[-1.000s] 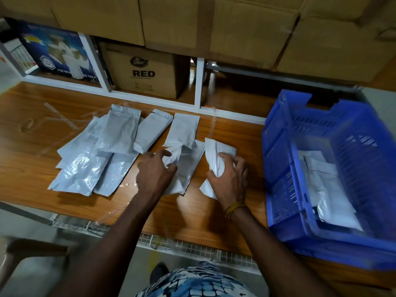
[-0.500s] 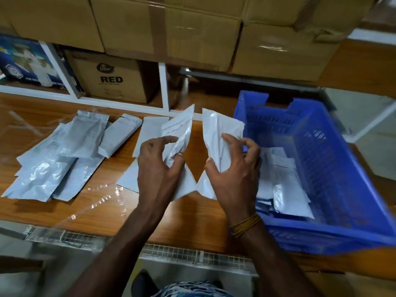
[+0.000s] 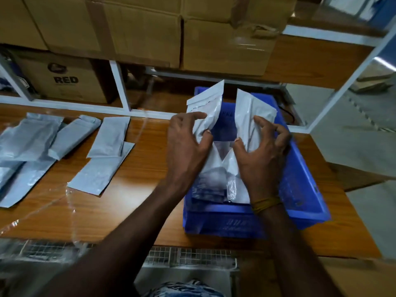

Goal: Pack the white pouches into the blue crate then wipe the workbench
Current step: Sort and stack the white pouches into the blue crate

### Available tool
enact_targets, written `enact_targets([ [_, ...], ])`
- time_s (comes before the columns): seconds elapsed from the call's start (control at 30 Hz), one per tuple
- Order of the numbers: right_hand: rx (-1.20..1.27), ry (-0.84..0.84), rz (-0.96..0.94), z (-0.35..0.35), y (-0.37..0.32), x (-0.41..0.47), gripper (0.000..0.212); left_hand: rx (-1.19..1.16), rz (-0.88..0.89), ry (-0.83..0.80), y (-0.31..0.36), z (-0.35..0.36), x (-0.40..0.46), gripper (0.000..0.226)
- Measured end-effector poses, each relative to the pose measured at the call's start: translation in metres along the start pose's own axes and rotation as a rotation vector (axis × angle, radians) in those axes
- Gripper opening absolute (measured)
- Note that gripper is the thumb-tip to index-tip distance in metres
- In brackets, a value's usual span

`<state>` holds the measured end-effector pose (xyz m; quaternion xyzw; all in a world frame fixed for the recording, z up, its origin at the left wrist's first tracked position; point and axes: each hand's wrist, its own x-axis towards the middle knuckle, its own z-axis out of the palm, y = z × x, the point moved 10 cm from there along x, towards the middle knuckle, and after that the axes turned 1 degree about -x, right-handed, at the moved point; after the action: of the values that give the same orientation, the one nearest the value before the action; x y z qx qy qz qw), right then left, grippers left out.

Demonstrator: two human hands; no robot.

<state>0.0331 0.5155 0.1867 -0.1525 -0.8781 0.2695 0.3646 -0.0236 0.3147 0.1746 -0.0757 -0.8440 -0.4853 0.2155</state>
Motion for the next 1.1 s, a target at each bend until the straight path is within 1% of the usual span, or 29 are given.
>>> enact_targets([
  [0.1,-0.057,-0.098,0.109,0.029,0.047,0.023,0.055,0.090,-0.046,-0.080,-0.007,0.045,0.017,0.038],
  [0.2,-0.157,-0.241,0.210,0.065,0.085,0.035,0.056,0.247,-0.080,-0.231,-0.017,0.096,0.027,0.043],
  [0.3,-0.253,-0.408,0.272,0.105,0.116,0.030,0.058,0.349,-0.190,-0.390,-0.040,0.139,0.022,0.044],
  [0.37,-0.283,-0.517,0.306,0.126,0.132,0.022,0.060,0.394,-0.247,-0.461,-0.059,0.156,0.015,0.045],
  [0.5,-0.383,-0.674,0.221,0.148,0.137,0.011,0.061,0.507,-0.305,-0.596,-0.092,0.180,0.002,0.056],
  [0.57,-0.408,-0.740,0.217,0.154,0.143,0.004,0.062,0.542,-0.330,-0.660,-0.101,0.186,-0.003,0.059],
  [0.73,-0.362,-0.913,0.270,0.172,0.161,-0.014,0.066,0.655,-0.306,-0.962,-0.108,0.199,-0.025,0.046],
  [0.77,-0.341,-0.920,0.287,0.173,0.163,-0.015,0.067,0.677,-0.292,-0.997,-0.106,0.199,-0.028,0.046],
  [0.83,-0.325,-0.915,0.303,0.173,0.164,-0.015,0.066,0.679,-0.266,-1.004,-0.102,0.199,-0.029,0.048],
  [0.93,-0.283,-0.842,0.323,0.167,0.155,-0.007,0.062,0.587,-0.253,-0.915,-0.088,0.191,-0.020,0.050],
  [1.0,-0.188,-0.717,0.333,0.156,0.142,0.005,0.053,0.497,-0.202,-0.817,-0.071,0.182,-0.010,0.041],
  [1.1,-0.027,-0.450,0.271,0.125,0.109,0.024,0.037,0.346,-0.157,-0.594,-0.053,0.154,0.009,0.027],
])
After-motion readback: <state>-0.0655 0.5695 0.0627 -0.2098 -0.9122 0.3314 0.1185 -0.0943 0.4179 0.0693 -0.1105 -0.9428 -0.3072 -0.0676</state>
